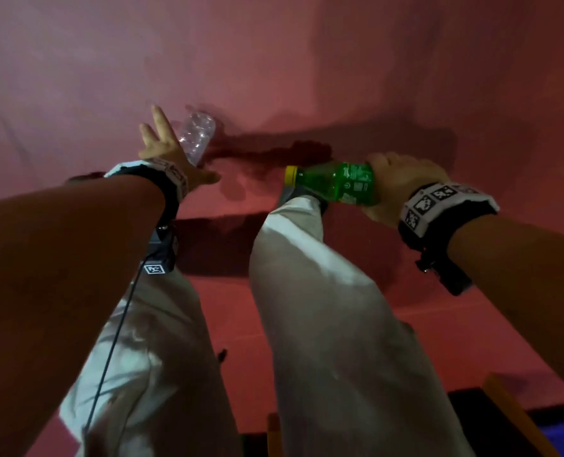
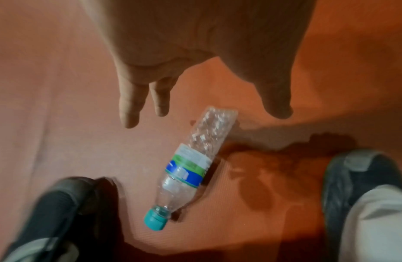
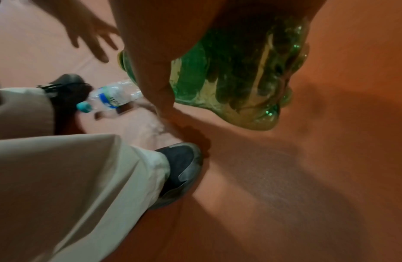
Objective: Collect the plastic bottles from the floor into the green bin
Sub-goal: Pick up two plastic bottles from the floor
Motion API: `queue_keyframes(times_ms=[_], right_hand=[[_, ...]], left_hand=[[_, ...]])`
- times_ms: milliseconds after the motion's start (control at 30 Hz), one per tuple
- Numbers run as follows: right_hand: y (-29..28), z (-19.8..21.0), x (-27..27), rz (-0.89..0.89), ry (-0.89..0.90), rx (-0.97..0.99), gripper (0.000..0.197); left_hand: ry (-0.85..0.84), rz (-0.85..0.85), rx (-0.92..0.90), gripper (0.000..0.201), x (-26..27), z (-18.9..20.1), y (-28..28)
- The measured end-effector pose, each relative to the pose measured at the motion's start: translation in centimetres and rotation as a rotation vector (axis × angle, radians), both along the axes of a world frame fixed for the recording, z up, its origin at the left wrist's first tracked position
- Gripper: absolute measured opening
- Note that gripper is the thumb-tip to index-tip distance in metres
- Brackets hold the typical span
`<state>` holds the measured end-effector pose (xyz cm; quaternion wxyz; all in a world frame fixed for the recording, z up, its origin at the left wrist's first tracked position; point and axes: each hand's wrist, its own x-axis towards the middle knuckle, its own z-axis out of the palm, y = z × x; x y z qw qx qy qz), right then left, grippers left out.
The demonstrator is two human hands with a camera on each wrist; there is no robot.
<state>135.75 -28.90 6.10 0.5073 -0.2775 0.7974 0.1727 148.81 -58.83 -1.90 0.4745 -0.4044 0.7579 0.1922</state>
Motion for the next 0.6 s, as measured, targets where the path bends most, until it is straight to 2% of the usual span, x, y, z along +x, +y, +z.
queue_keyframes(times_ms=[100, 200, 267, 300, 333, 400, 433, 467, 533, 600], right_hand=[[0.2, -4.8, -0.8, -0.067, 0.071, -0.025, 0.061], [-0.8, -9.2, -1.1, -0.116, 0.098, -0.088, 0.055], [-1.9, -11.4, -1.0, -0.074, 0.088, -0.107, 0.051], [-2.5, -11.7, -0.8, -0.06, 0.078, -0.099, 0.05], [-3.2, -11.4, -0.6, -0.073, 0.073, -0.102, 0.051], [-4.5, -9.3, 0.1, -0.152, 0.075, -0.129, 0.052], [-4.8, -7.4, 0.6, -0.219, 0.082, -0.152, 0.053], [-4.9, -5.7, 1.3, -0.292, 0.085, -0.176, 0.055], [-5.2, 0.0, 3.3, -0.413, 0.085, -0.174, 0.065], [-5.5, 6.8, 4.6, -0.479, 0.08, -0.118, 0.079]], left_hand=[[0.012, 0.019, -0.07, 0.145, 3.1, -8.3, 1.9], [-0.008, 0.02, 0.056, 0.131, 6.8, -13.8, 4.1], [-0.023, -0.137, 0.131, 0.097, 8.8, -16.3, 3.5], [-0.015, -0.044, 0.056, 0.08, 8.8, -16.4, 2.8], [-0.005, -0.047, -0.053, 0.08, 6.0, -12.5, 3.0], [0.141, -0.023, -0.166, 0.09, 3.2, -8.5, 0.9], [0.127, -0.072, -0.126, 0.088, 2.3, -6.5, -0.5], [0.158, -0.133, -0.071, 0.087, 2.4, -6.2, -2.1], [0.109, -0.156, -0.006, 0.098, 1.2, -0.4, -4.6], [0.14, -0.205, -0.032, 0.115, -0.1, 7.1, -6.0]])
